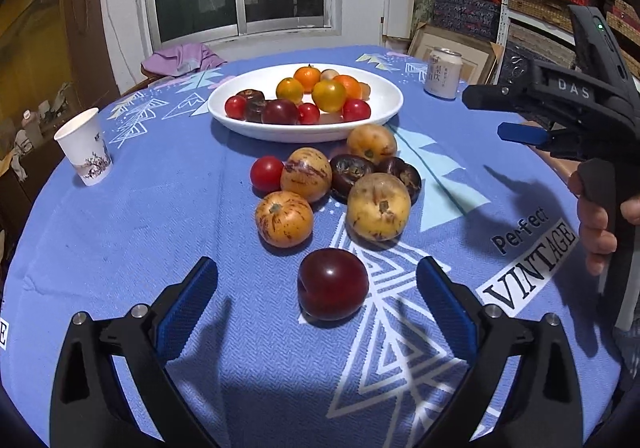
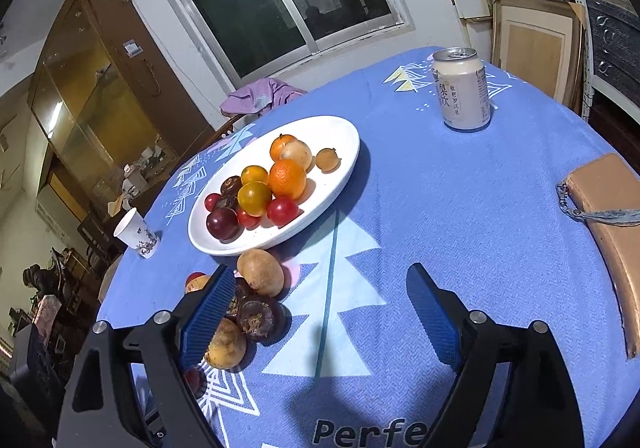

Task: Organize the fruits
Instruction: 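Grasp a dark red plum with the left tool while the right tool grasps a tan round fruit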

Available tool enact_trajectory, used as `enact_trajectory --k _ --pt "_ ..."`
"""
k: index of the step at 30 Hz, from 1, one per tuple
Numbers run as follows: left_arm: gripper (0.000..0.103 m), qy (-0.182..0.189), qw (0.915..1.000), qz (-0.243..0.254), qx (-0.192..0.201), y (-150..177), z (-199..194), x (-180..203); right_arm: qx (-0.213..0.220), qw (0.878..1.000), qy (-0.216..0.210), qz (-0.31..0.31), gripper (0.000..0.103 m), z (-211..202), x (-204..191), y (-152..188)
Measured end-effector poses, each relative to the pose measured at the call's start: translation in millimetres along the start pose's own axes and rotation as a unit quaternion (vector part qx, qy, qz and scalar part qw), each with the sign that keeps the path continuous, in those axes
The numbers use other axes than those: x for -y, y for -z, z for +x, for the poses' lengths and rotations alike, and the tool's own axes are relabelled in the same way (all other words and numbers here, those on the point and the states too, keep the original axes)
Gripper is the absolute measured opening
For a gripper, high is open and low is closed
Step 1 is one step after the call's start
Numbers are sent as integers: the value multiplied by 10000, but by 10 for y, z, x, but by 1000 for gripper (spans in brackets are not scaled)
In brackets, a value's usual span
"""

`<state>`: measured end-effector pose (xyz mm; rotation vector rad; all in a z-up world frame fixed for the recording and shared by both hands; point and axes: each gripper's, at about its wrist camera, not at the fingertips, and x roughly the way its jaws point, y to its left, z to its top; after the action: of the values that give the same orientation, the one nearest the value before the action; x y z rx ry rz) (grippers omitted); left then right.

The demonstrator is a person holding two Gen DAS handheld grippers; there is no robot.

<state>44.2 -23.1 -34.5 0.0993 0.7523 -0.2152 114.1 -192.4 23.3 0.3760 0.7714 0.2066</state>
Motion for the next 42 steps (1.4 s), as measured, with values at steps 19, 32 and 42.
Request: enact_trajectory --k 19,32,42 --pt "51 344 9986 -21 -393 -13 185 23 -332 9994 -21 129 89 107 11 58" --pt "39 -182 9989 -422 -121 -66 106 -304 -280 9990 -248 -231 89 84 -116 103" --pt "39 -697 9927 -972 -168 -102 165 -740 60 9615 -180 -2742 73 27 -927 609"
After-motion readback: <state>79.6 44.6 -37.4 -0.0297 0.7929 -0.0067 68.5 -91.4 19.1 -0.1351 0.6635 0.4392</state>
